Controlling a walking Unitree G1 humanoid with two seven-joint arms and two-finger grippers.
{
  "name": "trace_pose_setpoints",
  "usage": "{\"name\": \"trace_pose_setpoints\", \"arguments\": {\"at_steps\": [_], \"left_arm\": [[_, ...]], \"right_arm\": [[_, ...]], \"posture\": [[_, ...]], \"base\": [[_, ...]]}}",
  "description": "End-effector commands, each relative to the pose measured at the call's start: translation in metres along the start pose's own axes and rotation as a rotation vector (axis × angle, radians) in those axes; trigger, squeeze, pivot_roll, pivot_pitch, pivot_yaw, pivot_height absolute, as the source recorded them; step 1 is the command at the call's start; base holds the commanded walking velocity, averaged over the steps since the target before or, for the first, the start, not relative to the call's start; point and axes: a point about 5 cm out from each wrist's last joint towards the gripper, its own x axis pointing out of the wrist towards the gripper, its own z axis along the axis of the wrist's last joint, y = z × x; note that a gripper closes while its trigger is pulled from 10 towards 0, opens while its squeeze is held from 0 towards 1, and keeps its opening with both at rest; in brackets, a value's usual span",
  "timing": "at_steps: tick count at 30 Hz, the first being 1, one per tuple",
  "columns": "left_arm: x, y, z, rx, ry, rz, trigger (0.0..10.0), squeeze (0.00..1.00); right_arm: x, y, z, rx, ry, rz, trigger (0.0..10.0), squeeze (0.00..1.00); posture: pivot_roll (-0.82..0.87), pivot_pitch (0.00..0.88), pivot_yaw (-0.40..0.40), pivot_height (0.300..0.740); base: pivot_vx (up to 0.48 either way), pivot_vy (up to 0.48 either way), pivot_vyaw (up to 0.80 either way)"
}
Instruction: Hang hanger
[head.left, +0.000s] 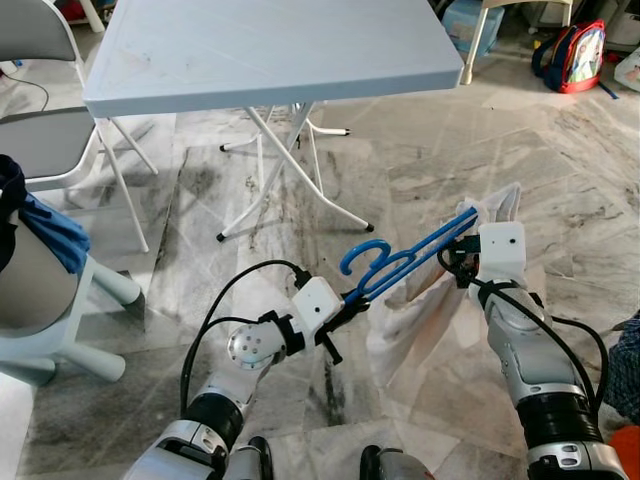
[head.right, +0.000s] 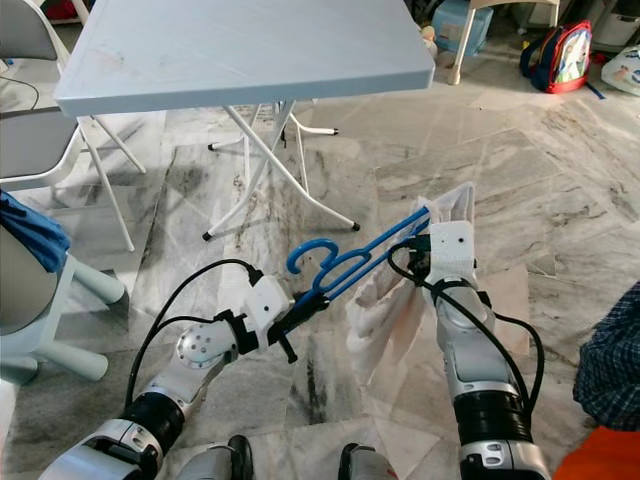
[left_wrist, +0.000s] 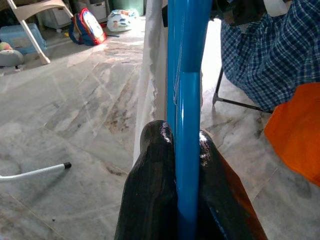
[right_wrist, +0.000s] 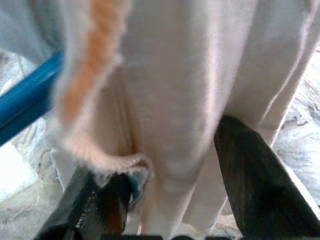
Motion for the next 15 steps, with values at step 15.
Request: {"name": "trace_pose_setpoints", "arguments": {"at_steps": [15], "left_arm": [[0.0006, -0.0031, 0.0016, 0.006, -0.017, -0.013, 0.0, 0.0]], "right_arm": [[0.0028, -0.0166, -0.0002, 0.046, -0.027, -0.077, 0.0, 0.0]], "posture": [[-0.08, 0.212, -0.011, 0.74]], "base": [[0.0, 0.0, 0.0]]}}
